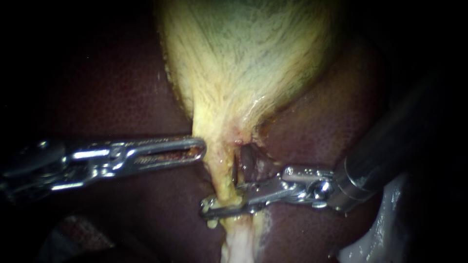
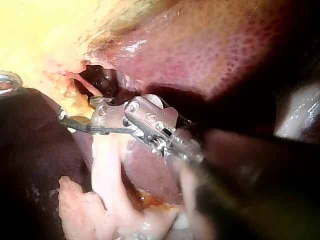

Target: Going back second clip left tube

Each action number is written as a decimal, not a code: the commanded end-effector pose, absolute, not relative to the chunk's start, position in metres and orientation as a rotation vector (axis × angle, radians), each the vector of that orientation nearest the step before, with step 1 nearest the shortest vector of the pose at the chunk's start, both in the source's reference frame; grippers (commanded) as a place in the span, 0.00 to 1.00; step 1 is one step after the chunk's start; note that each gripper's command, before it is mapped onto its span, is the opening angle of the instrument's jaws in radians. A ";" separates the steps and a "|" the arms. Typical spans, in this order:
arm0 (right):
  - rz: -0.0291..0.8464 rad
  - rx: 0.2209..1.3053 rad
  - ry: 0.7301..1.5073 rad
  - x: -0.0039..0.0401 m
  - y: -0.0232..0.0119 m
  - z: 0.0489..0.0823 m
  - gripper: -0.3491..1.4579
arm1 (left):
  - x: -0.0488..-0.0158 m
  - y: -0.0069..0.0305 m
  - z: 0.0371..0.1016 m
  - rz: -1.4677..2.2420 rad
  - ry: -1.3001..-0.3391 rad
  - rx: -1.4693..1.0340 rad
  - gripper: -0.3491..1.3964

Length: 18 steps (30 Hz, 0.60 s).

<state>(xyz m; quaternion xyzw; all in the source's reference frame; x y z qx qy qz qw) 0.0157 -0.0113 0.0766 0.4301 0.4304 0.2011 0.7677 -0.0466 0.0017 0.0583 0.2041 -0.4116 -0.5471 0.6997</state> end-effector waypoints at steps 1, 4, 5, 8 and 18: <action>0.436 0.933 0.934 0.0157 -0.0113 0.0767 0.00 | -0.0466 0.0017 0.0583 -1.219 -0.917 0.455 0.00; 0.436 0.933 0.934 0.0156 -0.0114 0.0767 0.00 | -0.0466 0.0017 0.0583 -1.219 -0.917 0.455 0.00; 0.435 0.933 0.934 0.0156 -0.0114 0.0767 0.00 | -0.0466 0.0017 0.0584 -1.219 -0.917 0.455 0.00; 0.436 0.931 0.934 0.0157 -0.0115 0.0765 0.00 | -0.0466 0.0017 0.0584 -1.219 -0.917 0.455 0.00; 0.358 0.895 1.031 0.0166 -0.0118 0.0761 0.47 | -0.0466 0.0017 0.0584 -1.219 -0.917 0.454 0.00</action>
